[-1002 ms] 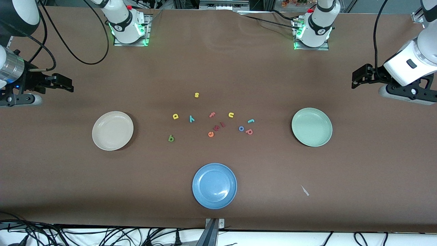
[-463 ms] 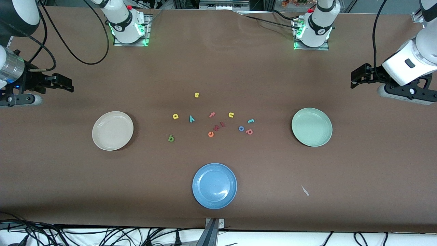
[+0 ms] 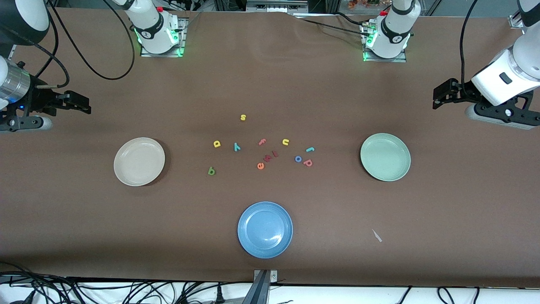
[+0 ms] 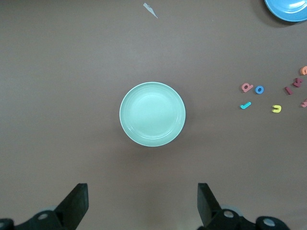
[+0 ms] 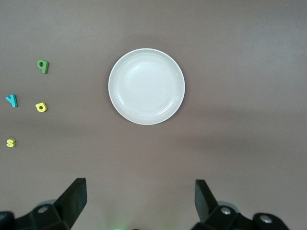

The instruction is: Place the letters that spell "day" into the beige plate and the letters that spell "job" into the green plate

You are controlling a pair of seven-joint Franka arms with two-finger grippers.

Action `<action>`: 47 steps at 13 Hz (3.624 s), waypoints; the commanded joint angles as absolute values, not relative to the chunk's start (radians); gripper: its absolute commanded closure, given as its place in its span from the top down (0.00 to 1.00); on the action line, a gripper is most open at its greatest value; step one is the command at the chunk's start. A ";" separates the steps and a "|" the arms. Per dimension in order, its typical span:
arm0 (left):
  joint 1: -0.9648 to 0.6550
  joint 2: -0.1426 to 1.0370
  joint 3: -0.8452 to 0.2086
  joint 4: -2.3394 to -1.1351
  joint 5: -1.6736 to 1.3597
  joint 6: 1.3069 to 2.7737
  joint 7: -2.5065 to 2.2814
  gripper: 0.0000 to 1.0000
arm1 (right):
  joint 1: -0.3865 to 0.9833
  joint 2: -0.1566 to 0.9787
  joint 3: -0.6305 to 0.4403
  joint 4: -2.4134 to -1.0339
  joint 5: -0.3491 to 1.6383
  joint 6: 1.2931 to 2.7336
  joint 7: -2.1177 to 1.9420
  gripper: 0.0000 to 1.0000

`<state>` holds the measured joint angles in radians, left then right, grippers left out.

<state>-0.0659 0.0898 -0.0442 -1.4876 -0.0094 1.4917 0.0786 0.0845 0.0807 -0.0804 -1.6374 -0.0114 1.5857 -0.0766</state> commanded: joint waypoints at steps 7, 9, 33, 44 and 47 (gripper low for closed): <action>-0.067 0.084 -0.044 -1.477 -0.021 1.473 0.074 1.00 | 0.078 0.075 -0.077 -1.635 -0.025 1.574 -0.075 1.00; -0.067 0.084 -0.044 -1.477 -0.021 1.473 0.074 1.00 | 0.078 0.075 -0.077 -1.635 -0.025 1.574 -0.077 1.00; -0.074 0.090 -0.046 -1.477 -0.029 1.471 0.077 1.00 | 0.075 0.078 -0.077 -1.635 -0.025 1.574 -0.080 1.00; -0.202 0.198 -0.046 -1.485 -0.035 1.465 0.084 1.00 | 0.077 0.083 -0.077 -1.637 -0.051 1.572 -0.081 1.00; -0.302 0.290 -0.046 -1.473 -0.041 1.477 0.084 1.00 | 0.077 0.084 -0.077 -1.637 -0.051 1.571 -0.080 1.00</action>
<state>-0.2467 0.2248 -0.0569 -1.5000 -0.0142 1.4763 0.0790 0.0806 0.0862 -0.0810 -1.6391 -0.0363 1.5832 -0.0766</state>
